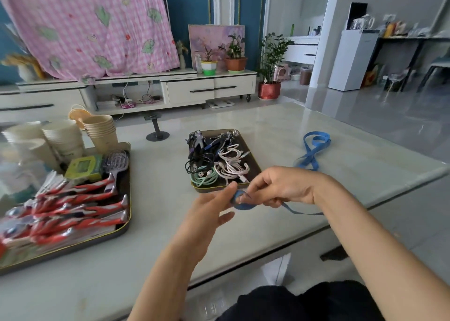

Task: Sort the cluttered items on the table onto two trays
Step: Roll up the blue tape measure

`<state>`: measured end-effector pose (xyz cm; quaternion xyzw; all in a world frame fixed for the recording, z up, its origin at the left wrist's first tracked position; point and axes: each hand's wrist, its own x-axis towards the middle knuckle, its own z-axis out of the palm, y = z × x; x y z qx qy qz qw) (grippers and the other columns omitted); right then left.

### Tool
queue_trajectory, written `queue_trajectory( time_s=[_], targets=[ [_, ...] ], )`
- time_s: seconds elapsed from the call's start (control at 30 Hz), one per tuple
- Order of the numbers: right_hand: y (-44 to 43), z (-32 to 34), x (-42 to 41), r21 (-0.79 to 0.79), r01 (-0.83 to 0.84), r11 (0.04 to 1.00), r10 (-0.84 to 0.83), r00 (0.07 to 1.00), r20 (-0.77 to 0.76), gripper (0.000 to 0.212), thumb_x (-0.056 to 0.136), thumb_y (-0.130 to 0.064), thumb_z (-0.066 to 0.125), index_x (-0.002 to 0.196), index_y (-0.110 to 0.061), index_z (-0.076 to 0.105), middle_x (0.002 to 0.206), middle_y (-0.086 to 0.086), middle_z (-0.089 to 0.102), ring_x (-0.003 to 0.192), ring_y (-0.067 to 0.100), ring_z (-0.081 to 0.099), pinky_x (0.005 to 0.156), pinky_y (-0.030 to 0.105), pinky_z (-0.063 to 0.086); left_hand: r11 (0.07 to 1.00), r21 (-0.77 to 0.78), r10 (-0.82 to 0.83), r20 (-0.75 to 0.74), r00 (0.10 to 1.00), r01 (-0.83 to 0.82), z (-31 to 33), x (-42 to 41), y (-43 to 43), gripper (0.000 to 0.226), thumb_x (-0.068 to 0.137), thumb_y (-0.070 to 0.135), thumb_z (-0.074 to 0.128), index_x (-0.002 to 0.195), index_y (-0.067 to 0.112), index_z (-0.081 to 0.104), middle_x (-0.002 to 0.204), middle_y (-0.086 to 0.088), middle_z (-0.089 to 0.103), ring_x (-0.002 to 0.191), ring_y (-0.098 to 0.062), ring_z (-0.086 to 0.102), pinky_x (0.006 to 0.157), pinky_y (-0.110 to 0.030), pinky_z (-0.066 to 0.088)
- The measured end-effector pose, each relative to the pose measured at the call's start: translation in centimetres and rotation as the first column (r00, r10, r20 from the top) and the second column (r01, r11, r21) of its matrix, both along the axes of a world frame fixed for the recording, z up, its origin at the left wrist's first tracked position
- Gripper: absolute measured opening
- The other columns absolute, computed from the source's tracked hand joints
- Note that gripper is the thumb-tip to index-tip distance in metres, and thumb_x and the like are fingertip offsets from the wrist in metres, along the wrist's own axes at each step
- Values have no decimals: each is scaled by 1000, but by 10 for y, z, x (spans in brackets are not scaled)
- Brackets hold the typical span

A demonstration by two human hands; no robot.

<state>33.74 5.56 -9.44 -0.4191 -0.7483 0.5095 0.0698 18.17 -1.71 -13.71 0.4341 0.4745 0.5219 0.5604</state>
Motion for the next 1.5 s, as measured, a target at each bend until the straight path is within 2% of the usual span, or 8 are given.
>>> queue_trajectory(
  time_s=[0.4, 0.57, 0.73, 0.9, 1.03, 1.1, 1.27, 1.5],
  targets=[
    [-70, 46, -4, 378, -3, 926, -147, 919, 366, 19, 95, -19, 53, 94, -1, 59, 64, 4, 59, 44, 8, 56, 45, 15, 47, 983, 177, 85, -662, 744, 45, 6, 22, -49, 26, 93, 18, 55, 73, 4, 65, 54, -2, 60, 39, -2, 50, 52, -12, 40],
    [-97, 41, 1, 521, -94, 848, -230, 821, 523, 27, 99, -14, 45, 71, -16, 41, 68, 6, 67, 39, 11, 50, 46, 21, 40, 951, 223, 116, -898, 425, 212, 11, 36, -52, 22, 92, 22, 56, 99, 4, 66, 92, -10, 65, 73, -20, 60, 72, -26, 45],
    [-107, 54, 16, 476, 127, 870, -294, 910, 294, 30, 96, -23, 49, 74, -6, 61, 63, 1, 62, 52, 15, 42, 50, 23, 40, 938, 289, 201, -902, 382, 190, 19, 39, -50, 22, 93, 9, 45, 85, -3, 62, 92, -19, 61, 83, -33, 59, 72, -36, 40],
    [-121, 66, 14, 2, 468, 884, -468, 883, -33, 25, 101, -19, 40, 94, -1, 55, 78, 13, 59, 52, 12, 41, 43, 16, 40, 893, 448, 399, -746, 533, -43, 28, 39, -52, 20, 93, 8, 45, 93, 2, 64, 92, -17, 64, 86, -35, 58, 66, -34, 40],
    [-124, 67, 3, -123, 428, 896, -444, 875, -192, 17, 96, 2, 42, 87, -6, 54, 80, 14, 58, 70, 22, 56, 78, 30, 51, 843, 525, 497, -678, 542, -115, 33, 37, -54, 24, 89, 4, 47, 70, 9, 61, 85, -10, 58, 76, -28, 53, 60, -30, 31],
    [-119, 61, -7, -185, 393, 901, -427, 879, -213, 19, 95, 3, 45, 81, -9, 51, 77, 12, 59, 75, 27, 59, 96, 44, 47, 853, 484, 482, -585, 652, -197, 38, 35, -49, 35, 86, 0, 47, 55, 16, 50, 70, -6, 54, 63, -24, 50, 56, -31, 34],
    [-89, 42, -32, -411, 239, 880, -410, 818, -403, 15, 95, -7, 50, 84, -4, 59, 70, 11, 63, 64, 21, 64, 80, 40, 53, 901, 187, 424, -178, 888, -392, 53, 18, -26, 31, 91, 5, 50, 62, 12, 56, 63, -10, 52, 61, -20, 43, 54, -27, 34],
    [-22, 27, -71, -57, 326, 944, -319, 851, -417, 11, 91, -8, 56, 80, -8, 55, 81, 13, 65, 74, 21, 65, 70, 29, 57, 954, -36, 299, 151, 942, -297, 54, -20, 29, 31, 95, 5, 44, 70, 6, 63, 56, -5, 58, 46, -13, 56, 49, -23, 48]
  ],
)
